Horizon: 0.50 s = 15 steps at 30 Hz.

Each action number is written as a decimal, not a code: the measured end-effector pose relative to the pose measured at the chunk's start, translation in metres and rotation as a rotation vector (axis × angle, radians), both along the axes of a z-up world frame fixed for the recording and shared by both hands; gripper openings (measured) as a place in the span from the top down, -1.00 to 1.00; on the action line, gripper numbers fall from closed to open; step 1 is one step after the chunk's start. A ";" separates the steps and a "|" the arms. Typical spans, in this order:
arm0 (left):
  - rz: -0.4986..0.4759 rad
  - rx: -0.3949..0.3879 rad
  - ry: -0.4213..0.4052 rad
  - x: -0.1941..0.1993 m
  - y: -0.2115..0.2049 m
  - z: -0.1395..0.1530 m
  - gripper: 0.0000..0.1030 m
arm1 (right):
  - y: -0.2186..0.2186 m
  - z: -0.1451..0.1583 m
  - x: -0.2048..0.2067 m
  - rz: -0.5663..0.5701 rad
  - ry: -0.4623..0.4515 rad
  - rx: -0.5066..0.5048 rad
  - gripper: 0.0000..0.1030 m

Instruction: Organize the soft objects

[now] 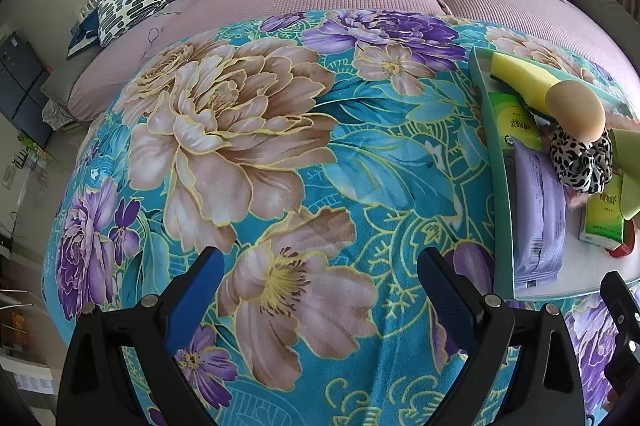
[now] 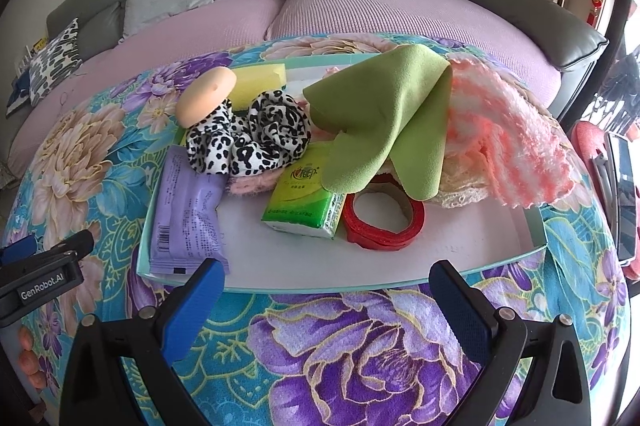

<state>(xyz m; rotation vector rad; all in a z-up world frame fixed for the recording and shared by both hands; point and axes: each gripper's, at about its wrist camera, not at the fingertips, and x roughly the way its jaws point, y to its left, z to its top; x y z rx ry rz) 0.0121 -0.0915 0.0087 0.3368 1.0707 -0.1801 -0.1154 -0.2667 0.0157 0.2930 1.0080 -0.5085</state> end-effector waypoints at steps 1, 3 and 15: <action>-0.001 0.000 0.001 0.000 -0.001 0.000 -0.89 | 0.000 0.000 0.000 -0.001 0.000 0.000 -1.00; -0.003 -0.004 0.004 0.000 -0.001 0.000 -0.89 | -0.001 -0.001 0.000 -0.003 0.002 0.001 -1.00; -0.009 -0.017 0.013 -0.002 -0.002 0.000 -0.89 | -0.001 -0.004 0.000 -0.005 0.013 0.004 -1.00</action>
